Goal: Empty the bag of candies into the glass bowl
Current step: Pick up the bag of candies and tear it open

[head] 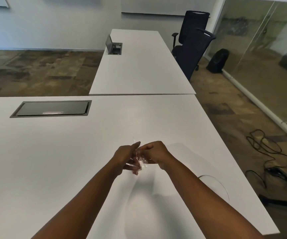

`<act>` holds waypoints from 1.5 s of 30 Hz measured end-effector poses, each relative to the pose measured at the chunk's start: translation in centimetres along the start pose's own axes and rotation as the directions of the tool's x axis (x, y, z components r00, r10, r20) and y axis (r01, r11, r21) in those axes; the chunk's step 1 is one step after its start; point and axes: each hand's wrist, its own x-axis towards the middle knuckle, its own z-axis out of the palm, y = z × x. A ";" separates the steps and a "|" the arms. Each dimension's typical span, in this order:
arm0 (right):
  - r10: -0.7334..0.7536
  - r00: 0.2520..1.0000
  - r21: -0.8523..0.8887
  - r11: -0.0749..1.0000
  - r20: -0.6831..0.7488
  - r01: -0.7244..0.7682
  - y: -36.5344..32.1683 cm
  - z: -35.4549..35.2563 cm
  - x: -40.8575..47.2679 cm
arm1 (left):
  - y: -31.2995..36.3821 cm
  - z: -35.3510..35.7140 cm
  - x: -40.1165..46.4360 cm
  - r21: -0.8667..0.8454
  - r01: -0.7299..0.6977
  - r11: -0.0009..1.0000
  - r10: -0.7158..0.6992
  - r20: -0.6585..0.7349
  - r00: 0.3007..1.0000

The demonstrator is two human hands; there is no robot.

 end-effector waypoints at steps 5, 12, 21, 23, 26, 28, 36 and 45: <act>0.023 0.998 0.036 0.999 -0.052 -0.021 -0.1 -0.4 -0.1 | 0.1 0.7 0.8 0.010 -0.039 0.999 0.039 0.014 0.999; 0.036 0.996 0.076 0.997 -0.087 -0.029 0.1 -1.3 0.4 | 0.0 1.0 1.8 0.028 -0.079 0.996 0.075 0.126 0.989; 0.059 0.997 0.190 0.979 0.049 -0.067 -0.1 -1.8 0.6 | -0.7 0.5 2.4 -0.062 -0.110 0.992 0.118 0.146 0.982; 0.072 0.994 0.237 0.968 0.076 -0.088 -0.1 -2.0 0.7 | -0.8 0.4 2.5 -0.071 -0.118 0.990 0.128 0.156 0.980; 0.086 0.993 0.268 0.958 0.082 -0.105 0.0 -2.2 1.0 | -0.9 0.3 2.8 -0.089 -0.121 0.989 0.136 0.181 0.974; 0.090 0.993 0.253 0.961 0.081 -0.107 0.0 -2.2 1.1 | -0.8 0.3 2.8 -0.106 -0.122 0.987 0.140 0.187 0.972; 0.057 0.997 0.064 0.996 -0.042 -0.054 -0.2 -1.9 1.6 | -0.2 0.3 3.2 -0.002 -0.159 0.987 0.159 0.102 0.982; 0.109 0.994 0.251 0.963 -0.031 -0.098 -0.3 -1.9 1.7 | -0.2 0.7 3.3 -0.106 -0.205 0.973 0.215 0.084 0.973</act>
